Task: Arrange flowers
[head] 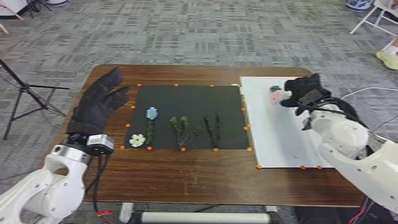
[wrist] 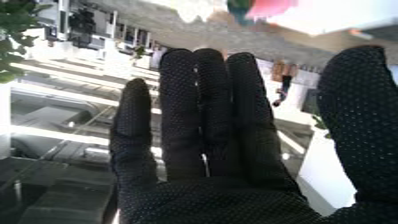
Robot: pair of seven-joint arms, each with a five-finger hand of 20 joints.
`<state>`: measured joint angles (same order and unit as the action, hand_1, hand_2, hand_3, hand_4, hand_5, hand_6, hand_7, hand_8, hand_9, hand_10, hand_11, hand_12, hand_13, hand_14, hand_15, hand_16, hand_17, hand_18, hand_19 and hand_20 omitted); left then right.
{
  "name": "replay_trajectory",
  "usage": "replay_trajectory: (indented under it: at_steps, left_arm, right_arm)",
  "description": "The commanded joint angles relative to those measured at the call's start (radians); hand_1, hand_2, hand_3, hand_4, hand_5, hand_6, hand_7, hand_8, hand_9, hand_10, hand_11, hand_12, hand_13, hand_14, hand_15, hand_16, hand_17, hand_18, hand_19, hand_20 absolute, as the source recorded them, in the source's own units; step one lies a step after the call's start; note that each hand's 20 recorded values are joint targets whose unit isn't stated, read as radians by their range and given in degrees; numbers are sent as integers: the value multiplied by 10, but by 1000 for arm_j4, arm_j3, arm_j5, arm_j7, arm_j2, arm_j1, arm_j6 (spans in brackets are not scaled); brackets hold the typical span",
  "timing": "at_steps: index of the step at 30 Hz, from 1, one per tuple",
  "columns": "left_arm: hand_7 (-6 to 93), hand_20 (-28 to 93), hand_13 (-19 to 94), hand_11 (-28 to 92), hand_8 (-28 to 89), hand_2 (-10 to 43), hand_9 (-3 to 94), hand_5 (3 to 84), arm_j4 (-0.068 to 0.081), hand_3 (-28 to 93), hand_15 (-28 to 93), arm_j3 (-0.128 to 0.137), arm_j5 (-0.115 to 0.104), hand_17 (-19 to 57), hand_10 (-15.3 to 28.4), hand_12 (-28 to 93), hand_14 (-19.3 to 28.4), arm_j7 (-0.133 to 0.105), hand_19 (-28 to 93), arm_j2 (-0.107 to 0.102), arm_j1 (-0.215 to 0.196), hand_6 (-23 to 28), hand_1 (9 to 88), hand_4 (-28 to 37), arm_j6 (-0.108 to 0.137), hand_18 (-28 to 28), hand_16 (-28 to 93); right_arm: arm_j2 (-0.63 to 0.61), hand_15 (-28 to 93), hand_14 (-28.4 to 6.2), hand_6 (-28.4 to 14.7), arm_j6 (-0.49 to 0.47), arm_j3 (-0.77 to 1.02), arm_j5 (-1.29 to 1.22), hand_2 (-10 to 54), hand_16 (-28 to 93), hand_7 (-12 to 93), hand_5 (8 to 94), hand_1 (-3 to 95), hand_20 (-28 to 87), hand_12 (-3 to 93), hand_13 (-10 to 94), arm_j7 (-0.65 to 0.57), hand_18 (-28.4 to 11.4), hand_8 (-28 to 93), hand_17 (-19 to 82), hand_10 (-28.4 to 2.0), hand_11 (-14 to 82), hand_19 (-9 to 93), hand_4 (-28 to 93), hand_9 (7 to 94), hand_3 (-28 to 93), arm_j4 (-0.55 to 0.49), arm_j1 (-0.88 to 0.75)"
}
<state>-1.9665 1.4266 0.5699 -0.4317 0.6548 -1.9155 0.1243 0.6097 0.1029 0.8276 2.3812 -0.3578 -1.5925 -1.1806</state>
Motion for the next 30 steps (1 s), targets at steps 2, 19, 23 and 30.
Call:
replay_trajectory:
  at_steps: [2,19,23,30]
  left_arm:
    - [161,123,160,132,-78,-41,177,234,-10,657,238,5,-3,-110,96,191,131,-9,356,-2,-9,17,277,-253,4,188,62]
    - [160,123,160,132,-77,-41,177,234,-11,658,238,7,-3,-110,96,191,131,-7,356,-3,-9,16,277,-253,4,188,63]
    - [161,123,161,131,-77,-41,177,234,-11,659,237,7,-2,-110,96,191,130,-9,356,-3,-9,16,277,-253,3,188,62]
    - [160,122,160,130,-78,-41,177,234,-12,658,236,15,-2,-110,97,192,130,-6,355,0,-13,17,277,-253,4,188,63]
  right_arm:
    - [2,624,-90,15,-38,-30,19,-95,193,337,490,259,466,219,410,30,-188,-154,174,-89,266,691,-283,539,829,25,16]
    - [41,621,-89,13,-61,-122,46,-95,196,325,486,258,470,209,412,19,-188,-158,174,-87,239,691,-283,527,833,97,95]
    - [44,622,-88,13,-42,-135,52,-95,196,323,486,261,470,210,414,4,-187,-155,176,-88,238,692,-283,527,843,105,108]
    - [58,637,-86,15,-4,-199,88,-95,201,355,489,297,473,233,438,-48,-178,-161,198,-94,297,717,-282,526,857,149,166]
